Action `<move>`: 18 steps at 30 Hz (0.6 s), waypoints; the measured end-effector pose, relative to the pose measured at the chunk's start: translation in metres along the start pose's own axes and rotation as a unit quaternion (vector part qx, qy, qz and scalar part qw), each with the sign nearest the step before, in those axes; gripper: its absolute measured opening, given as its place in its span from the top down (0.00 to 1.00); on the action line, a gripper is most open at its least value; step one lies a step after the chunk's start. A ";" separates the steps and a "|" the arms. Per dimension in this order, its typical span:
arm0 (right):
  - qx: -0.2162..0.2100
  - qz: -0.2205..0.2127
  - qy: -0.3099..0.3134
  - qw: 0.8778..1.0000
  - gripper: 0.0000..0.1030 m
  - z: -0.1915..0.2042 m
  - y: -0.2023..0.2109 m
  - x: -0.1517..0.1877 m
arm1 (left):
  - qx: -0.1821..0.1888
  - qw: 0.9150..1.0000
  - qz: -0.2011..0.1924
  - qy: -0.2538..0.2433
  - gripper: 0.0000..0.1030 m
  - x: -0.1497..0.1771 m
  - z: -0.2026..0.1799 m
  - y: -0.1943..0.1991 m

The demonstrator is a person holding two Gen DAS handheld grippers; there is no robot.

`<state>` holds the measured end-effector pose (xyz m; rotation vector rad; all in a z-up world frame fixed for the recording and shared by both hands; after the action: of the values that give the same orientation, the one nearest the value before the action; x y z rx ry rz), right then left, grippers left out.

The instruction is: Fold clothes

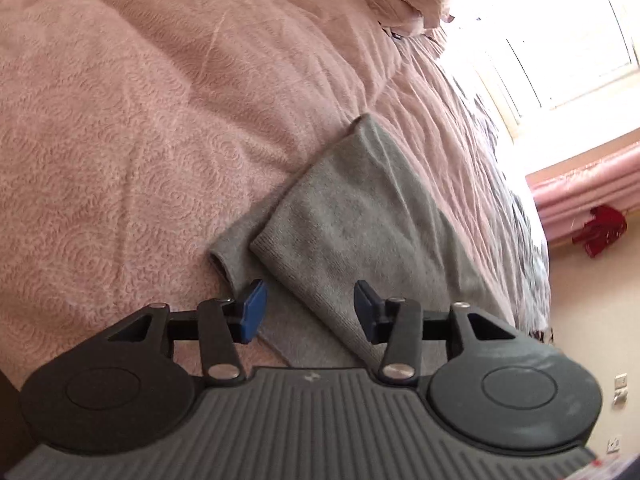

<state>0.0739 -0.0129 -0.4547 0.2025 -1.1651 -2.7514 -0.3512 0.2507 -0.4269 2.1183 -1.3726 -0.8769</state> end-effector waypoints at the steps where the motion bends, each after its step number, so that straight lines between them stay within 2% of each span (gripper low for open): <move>1: -0.002 -0.008 -0.011 1.000 0.72 0.000 -0.001 -0.003 | 0.005 1.000 -0.003 0.008 0.59 -0.004 0.002 -0.002; 6: 0.019 -0.016 -0.021 0.999 0.73 -0.002 -0.011 -0.010 | 0.011 1.000 0.013 0.000 0.62 -0.013 0.004 -0.014; 7: 0.019 -0.019 -0.020 0.999 0.77 0.000 -0.011 -0.011 | 0.007 1.000 0.016 -0.008 0.72 -0.014 0.003 -0.015; 8: 0.018 -0.029 -0.017 0.999 0.97 0.000 -0.011 -0.014 | 0.000 1.000 0.018 -0.017 0.89 -0.015 0.004 -0.015; 9: 0.020 -0.037 -0.009 0.999 0.97 0.003 -0.009 -0.015 | -0.006 0.999 0.021 -0.024 0.95 -0.016 0.004 -0.015; 11: 0.017 -0.045 0.023 0.999 0.98 0.014 -0.002 -0.016 | 0.000 0.999 0.022 -0.033 0.96 -0.018 0.002 -0.010; 13: 0.001 -0.061 0.051 0.997 0.99 0.032 0.015 -0.015 | 0.010 0.997 0.016 -0.071 0.97 -0.017 -0.008 0.002; 16: -0.015 -0.076 0.063 0.995 0.99 0.045 0.037 -0.014 | 0.021 0.994 0.014 -0.111 0.97 -0.010 -0.020 0.020; 18: -0.005 -0.072 0.067 0.995 0.99 0.041 0.042 -0.010 | 0.016 0.993 0.021 -0.118 0.97 -0.002 -0.017 0.029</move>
<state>0.0797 -0.0113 -0.3957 0.4801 -1.1436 -2.8135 -0.3576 0.2415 -0.3956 2.0523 -1.5523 -1.1246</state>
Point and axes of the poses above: each gripper's, at about its wrist camera, not at the fingertips, and y roughly against the way its jaws point, z to its left, x to its underside, the point moved 10 cm from there along -y, roughly the way its jaws point, and after that the axes turned 4 degrees about x, right-handed, at the moved point
